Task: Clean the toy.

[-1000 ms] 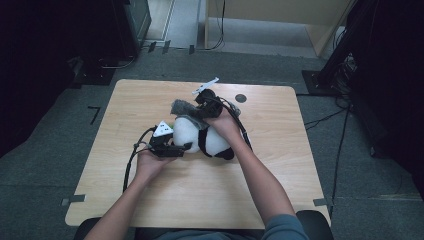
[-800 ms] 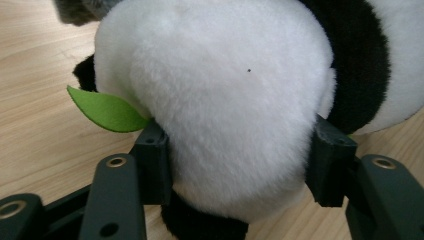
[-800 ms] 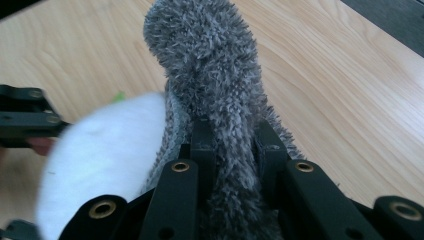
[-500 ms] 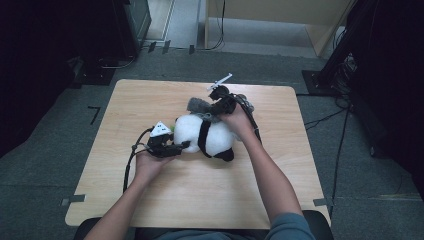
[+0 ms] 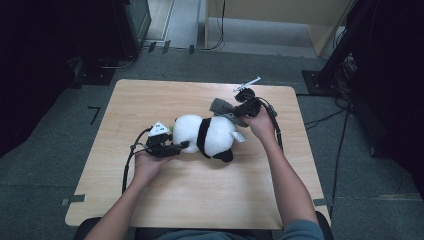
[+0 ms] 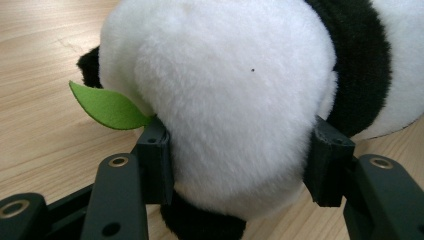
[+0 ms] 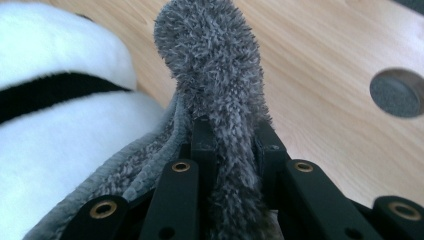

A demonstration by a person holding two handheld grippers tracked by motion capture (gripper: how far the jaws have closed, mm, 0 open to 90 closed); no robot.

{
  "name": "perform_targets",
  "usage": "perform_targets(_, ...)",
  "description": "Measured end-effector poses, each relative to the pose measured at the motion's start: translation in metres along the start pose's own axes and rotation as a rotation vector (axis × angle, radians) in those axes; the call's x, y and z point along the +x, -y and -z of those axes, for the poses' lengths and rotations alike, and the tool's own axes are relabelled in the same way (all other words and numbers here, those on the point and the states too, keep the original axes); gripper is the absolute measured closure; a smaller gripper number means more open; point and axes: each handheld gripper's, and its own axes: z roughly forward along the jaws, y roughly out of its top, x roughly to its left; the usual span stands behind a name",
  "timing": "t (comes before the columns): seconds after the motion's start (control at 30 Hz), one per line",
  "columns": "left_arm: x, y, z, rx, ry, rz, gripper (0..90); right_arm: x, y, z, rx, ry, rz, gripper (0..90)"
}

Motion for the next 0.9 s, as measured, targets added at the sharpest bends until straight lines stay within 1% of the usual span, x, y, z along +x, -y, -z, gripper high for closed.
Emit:
perform_targets(0.1,-0.001,0.0,0.001,0.001,-0.003,0.0,40.7,0.001,0.001,0.002,-0.016,0.008,0.008,76.9)
perform_targets(0.23,-0.003,0.0,0.002,-0.004,-0.009,0.008,39.9,0.006,-0.004,0.007,-0.047,0.02,0.018,76.9)
perform_targets(0.33,-0.003,0.0,0.002,-0.005,-0.009,0.011,39.7,0.012,-0.012,0.013,-0.095,0.033,0.04,76.9)
perform_targets(0.43,-0.004,0.0,0.002,-0.005,-0.011,0.017,39.7,0.02,-0.022,0.016,-0.1,0.018,0.052,77.0)
perform_targets(0.5,-0.005,0.0,0.003,-0.004,-0.013,0.018,39.7,0.027,-0.031,0.017,-0.114,0.009,0.068,77.0)
perform_targets(0.6,-0.006,0.0,0.004,0.002,-0.016,0.01,39.7,0.042,-0.044,0.016,-0.121,-0.018,0.084,77.0)
perform_targets(0.67,-0.006,0.0,0.005,0.002,-0.018,0.009,39.8,0.054,-0.055,0.013,-0.128,-0.033,0.114,77.0)
perform_targets(0.7,-0.006,0.0,0.005,0.002,-0.019,0.008,39.8,0.06,-0.059,0.011,-0.126,-0.039,0.121,77.0)
perform_targets(0.8,-0.007,0.0,0.005,0.001,-0.022,0.009,39.8,0.073,-0.069,0.004,-0.125,-0.06,0.152,77.0)
perform_targets(0.9,-0.008,0.0,0.005,0.002,-0.025,0.007,39.7,0.087,-0.077,-0.008,-0.114,-0.086,0.164,77.0)
